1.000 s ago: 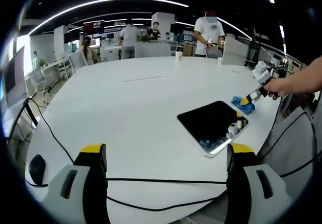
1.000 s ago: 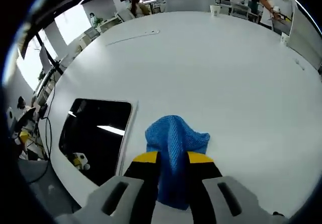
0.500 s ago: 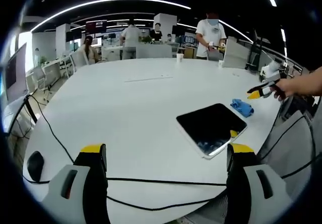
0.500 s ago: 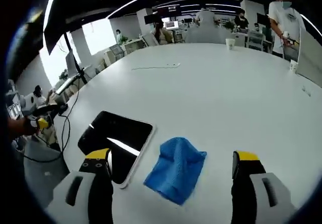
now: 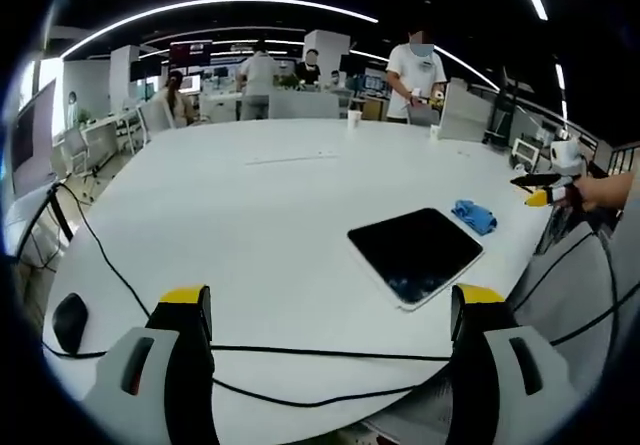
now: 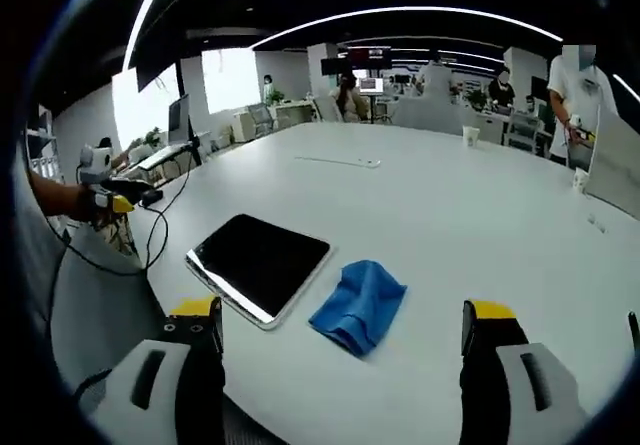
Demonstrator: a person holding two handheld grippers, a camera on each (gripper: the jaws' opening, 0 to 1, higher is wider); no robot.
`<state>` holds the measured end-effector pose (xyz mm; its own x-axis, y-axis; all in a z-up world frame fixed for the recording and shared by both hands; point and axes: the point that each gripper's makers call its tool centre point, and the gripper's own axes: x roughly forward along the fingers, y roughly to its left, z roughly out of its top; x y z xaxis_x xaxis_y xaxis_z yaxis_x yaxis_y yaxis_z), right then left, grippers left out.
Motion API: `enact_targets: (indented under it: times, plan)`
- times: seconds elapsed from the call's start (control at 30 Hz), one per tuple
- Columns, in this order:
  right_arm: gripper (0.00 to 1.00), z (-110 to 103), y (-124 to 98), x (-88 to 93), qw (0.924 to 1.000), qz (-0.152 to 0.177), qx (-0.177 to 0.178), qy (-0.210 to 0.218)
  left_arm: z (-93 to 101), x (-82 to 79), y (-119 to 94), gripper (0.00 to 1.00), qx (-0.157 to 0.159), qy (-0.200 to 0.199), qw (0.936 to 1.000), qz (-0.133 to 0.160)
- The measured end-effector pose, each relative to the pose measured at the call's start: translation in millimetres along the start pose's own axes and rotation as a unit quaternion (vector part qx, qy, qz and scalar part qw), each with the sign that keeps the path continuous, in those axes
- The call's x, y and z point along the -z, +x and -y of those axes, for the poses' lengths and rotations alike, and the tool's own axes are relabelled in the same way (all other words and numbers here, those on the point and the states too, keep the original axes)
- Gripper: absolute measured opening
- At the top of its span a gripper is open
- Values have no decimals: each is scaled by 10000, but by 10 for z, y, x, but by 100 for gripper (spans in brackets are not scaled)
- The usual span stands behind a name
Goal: Wipe the mirror surface with the cleaning cloth until all visible marks leave the cleaned area.
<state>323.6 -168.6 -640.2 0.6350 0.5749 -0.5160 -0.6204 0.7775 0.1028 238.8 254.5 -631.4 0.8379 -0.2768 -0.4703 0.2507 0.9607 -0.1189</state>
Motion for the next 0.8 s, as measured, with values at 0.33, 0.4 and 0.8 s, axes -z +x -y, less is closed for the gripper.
enact_targets:
  times: [0.33,0.4,0.8]
  plan:
    - [99,10,22,-7,10000,1,1,-80,39,26,-73,99,-9,7,10000,7]
    - [99,8,24,7,9999,-16,-3,-102,41,2,-68,99,4,4,10000,25]
    - [98,149,2,110,9995,-137,286,-62,27,-72,14,99,56,77,9999,46]
